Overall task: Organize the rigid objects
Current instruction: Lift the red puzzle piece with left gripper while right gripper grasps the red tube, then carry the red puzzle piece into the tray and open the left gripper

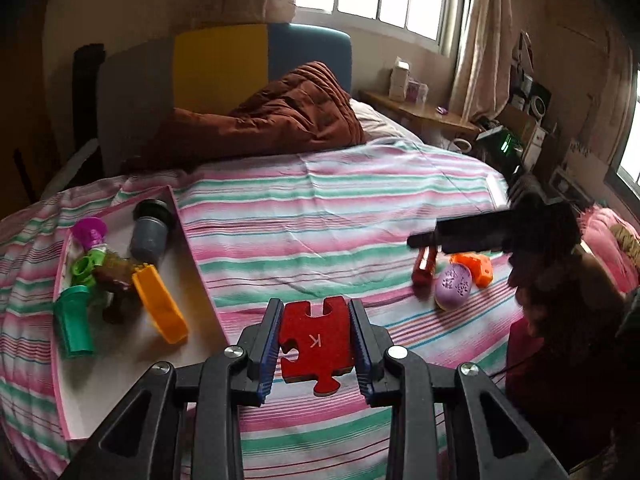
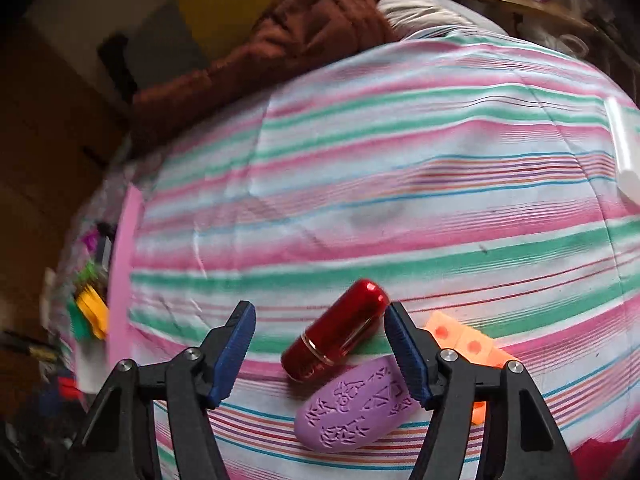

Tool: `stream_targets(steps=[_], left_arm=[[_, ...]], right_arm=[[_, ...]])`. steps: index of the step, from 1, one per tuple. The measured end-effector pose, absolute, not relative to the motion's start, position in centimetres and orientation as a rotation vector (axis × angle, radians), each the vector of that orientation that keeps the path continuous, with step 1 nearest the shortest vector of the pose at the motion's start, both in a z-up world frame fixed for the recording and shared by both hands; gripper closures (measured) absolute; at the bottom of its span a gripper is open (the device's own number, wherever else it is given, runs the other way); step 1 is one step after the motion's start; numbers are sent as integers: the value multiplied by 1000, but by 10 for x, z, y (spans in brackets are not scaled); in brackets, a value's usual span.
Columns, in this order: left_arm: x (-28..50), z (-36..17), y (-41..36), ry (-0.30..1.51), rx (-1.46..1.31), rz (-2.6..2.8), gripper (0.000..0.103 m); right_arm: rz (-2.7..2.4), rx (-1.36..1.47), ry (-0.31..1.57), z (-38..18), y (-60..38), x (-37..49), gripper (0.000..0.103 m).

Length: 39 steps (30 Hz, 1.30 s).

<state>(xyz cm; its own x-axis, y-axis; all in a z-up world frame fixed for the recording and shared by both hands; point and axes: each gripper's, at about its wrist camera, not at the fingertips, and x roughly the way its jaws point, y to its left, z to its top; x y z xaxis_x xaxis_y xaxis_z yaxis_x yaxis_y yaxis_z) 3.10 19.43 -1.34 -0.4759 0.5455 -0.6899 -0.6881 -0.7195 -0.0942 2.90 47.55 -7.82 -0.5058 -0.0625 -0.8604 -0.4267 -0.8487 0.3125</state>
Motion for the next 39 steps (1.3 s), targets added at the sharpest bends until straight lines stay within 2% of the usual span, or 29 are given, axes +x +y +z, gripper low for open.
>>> stream_targets(steps=[1,2,3,4,5,9,17,25,28,39], left_arm=[[30,-12,191,247,-931,2207,71],[30,-11,189,243,-931,2212,71],[29,-10,186,236,-932,2219,71],[27,-10,182,228,-934,2226,71],[26,-9,179,222,-936,2235,71],[19,-7,163,196,-951,2276,71],[-8,-6,97,86,-1029,2414,71],[-30,-22,36,15,-1145,2542,71],[-31,-25,29,26,-1151,2564,71],[-30,-32,42,135,-1157,2551,71]], right_arm=[[2441,-1450,700,-82,471,26,35],[2441,-1478,630,-85,465,21,39],[2445,-1498,577,-88,461,19,53],[2453,-1534,485,-92,452,13,74],[2459,-1552,416,-94,445,9,76],[2513,-1537,259,-95,425,-2,76],[2541,-1537,335,-101,428,-11,75],[2559,-1525,153,-101,411,-11,76],[2565,-1515,93,-102,407,-11,76],[2593,-1474,50,-103,406,-9,76]])
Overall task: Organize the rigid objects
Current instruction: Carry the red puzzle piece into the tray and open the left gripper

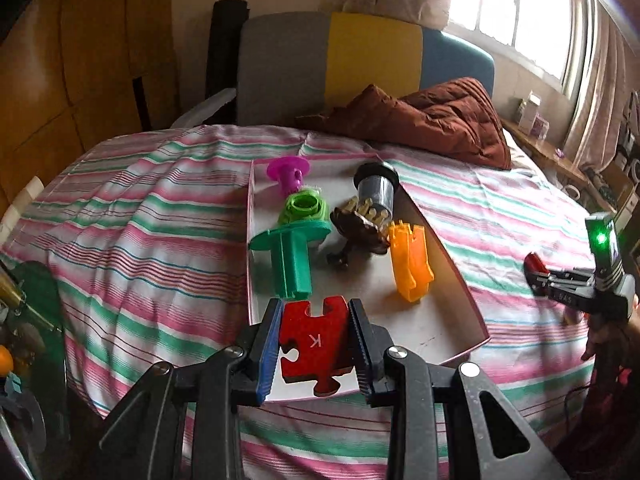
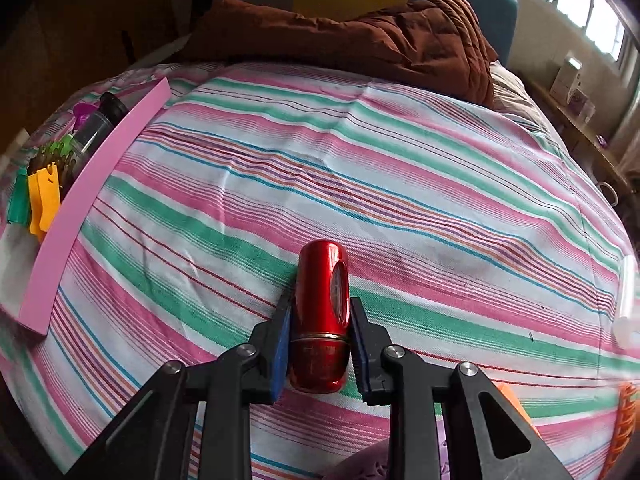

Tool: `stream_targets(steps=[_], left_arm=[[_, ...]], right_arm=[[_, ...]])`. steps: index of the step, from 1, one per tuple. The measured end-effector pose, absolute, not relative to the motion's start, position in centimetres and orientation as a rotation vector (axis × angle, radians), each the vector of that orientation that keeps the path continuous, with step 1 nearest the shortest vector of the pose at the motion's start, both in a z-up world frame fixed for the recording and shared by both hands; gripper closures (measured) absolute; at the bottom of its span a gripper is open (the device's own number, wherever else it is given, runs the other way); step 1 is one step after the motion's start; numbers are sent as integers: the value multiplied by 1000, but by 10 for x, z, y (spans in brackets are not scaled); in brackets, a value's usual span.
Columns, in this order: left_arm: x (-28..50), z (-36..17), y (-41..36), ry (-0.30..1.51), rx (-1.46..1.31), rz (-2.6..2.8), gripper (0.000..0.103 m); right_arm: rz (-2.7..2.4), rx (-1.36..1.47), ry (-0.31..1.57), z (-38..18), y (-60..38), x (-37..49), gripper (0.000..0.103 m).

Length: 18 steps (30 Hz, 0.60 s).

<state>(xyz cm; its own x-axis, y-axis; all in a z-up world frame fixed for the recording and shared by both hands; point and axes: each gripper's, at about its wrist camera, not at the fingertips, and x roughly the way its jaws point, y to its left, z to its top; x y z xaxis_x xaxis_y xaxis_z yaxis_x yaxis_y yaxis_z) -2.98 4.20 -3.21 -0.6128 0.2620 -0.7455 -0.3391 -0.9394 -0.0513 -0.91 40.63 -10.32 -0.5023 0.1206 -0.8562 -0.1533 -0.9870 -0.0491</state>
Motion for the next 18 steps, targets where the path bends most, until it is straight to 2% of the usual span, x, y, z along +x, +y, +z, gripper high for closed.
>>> stream_targets(steps=[10,13,18], left_arm=[[-34,-47,53,153,-1228,2482,71],[-43,-53,53,60,-1295,2419,71],[-55,-57,60,8,-1342,2346,71]], right_arm=[[2587,-1481,6,-102,402,-10,76],[2586,-1483,-11,-102,401,-10,76],[2584,-1483,-26,-101,400,-11,76]])
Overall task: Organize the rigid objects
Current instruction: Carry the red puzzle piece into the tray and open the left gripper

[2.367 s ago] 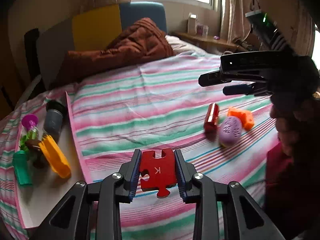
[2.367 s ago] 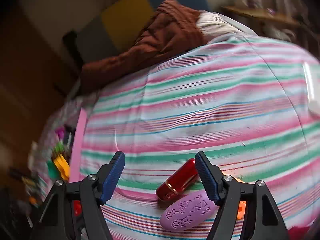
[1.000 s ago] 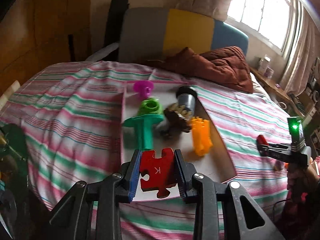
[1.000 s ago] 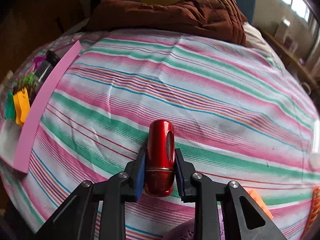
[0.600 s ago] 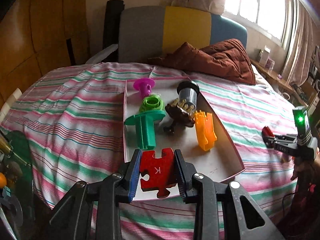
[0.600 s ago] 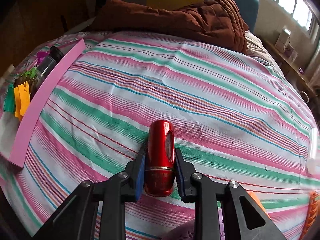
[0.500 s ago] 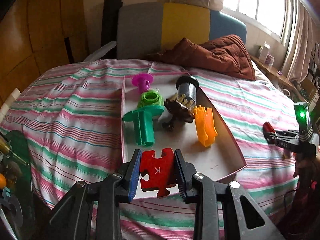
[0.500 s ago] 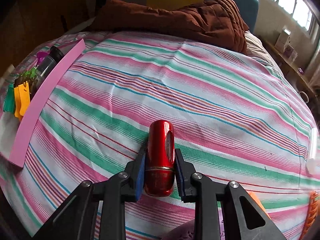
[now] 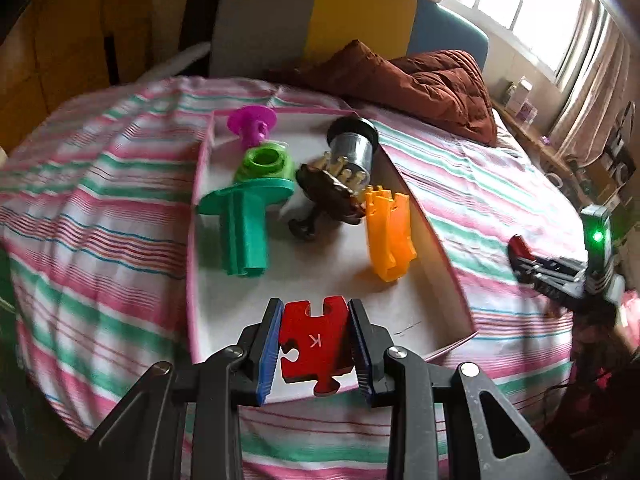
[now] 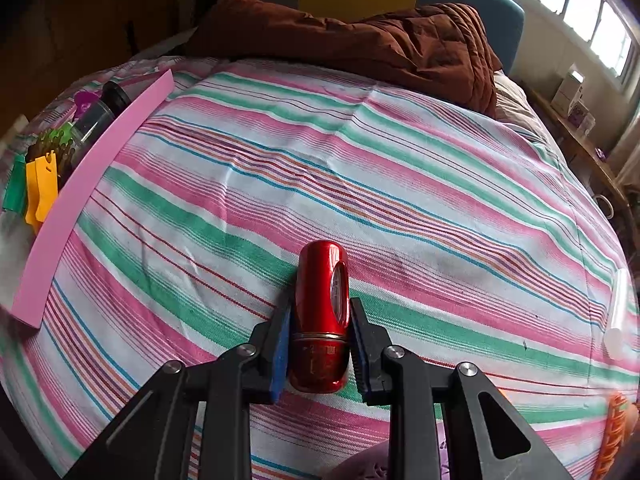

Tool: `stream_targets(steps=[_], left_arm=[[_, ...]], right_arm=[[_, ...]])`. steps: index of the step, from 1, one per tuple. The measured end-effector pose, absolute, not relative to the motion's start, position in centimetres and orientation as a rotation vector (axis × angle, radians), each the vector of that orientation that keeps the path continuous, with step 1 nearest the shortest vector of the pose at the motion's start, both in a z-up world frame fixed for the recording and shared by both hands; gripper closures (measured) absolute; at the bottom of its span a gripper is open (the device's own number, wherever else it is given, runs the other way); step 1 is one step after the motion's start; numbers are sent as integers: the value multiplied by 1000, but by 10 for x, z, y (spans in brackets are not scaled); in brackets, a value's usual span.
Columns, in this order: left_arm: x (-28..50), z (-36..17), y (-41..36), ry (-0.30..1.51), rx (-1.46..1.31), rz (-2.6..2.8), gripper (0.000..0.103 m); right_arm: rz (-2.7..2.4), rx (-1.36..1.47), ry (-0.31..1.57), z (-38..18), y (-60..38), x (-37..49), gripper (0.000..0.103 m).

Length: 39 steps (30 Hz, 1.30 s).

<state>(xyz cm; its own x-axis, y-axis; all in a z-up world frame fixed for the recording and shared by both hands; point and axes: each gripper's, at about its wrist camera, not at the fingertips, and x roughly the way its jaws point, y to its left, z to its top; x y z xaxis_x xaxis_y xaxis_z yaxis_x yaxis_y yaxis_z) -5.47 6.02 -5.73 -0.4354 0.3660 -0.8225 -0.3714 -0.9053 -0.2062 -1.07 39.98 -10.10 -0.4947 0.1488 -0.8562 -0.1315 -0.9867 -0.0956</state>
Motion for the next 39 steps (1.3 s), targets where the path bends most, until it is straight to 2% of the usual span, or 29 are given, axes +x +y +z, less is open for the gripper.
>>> stream_targets(steps=[6,21,39], left_arm=[[-78,-64,80,-2,-1399,2293,71],[-142,-76,112,140,-1427,2386,71],[-105,-64,104,219,-1300,2455,66]], right_arm=[[2582,-1483,-25,-100,400,-12,76],[2581,-1483,-35,-101,400,-13,76],[2581,-1475,-48,-101,399,-14,76]])
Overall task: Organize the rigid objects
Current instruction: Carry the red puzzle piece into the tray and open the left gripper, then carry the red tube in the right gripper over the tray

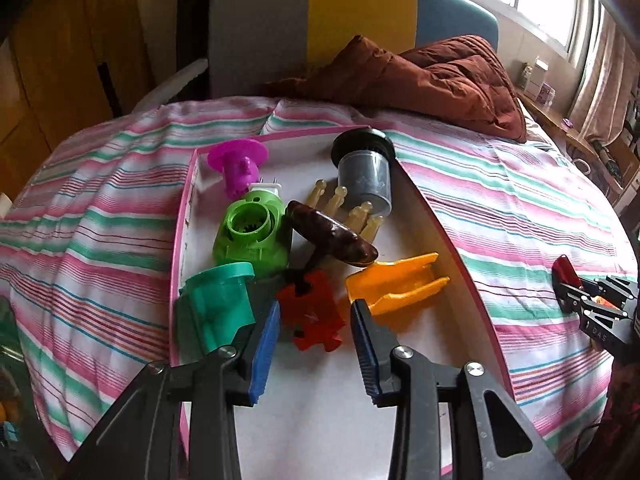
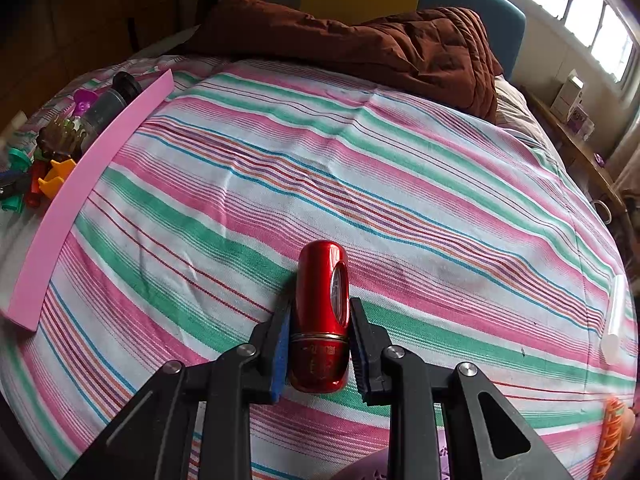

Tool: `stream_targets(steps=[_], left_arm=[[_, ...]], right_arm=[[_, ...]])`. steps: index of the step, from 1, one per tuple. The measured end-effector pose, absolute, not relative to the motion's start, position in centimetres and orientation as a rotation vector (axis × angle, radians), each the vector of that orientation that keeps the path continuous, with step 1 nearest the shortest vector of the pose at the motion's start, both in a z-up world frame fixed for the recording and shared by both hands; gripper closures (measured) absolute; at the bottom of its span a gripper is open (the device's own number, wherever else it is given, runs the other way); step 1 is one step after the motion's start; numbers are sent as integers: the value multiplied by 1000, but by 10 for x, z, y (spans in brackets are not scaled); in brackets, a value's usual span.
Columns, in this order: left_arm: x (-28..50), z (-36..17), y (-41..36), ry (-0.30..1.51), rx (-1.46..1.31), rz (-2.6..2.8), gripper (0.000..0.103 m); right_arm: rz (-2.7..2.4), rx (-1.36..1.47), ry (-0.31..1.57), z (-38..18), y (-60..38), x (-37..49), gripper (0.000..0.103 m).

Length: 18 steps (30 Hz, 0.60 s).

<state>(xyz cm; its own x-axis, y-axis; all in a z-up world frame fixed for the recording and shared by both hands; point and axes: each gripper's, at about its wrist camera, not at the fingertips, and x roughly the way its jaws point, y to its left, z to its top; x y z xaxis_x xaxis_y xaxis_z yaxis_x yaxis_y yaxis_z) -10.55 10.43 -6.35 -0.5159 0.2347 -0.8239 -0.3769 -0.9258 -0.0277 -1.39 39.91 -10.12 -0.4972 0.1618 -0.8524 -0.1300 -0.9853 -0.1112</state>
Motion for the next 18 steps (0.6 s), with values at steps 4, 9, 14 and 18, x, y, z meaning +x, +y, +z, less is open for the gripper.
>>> stream_targets(steps=[4,9,14,18], left_arm=[[-98,-56,105,221,-1268,2477,66],[-87,-42,101,238,-1204,2521,63],[-78,-32,96,221,-1177,2546,63],[-70,-27,91,214,-1162,2562,63]], right_arm=[[2582,-1472,-49,-101,399,-14,76],[2581,-1472,-51,-101,398,-14,76],[2579,-1463,-73,-101,397,-14,75],[2578,-1459,-71,-101,396,-14,76]])
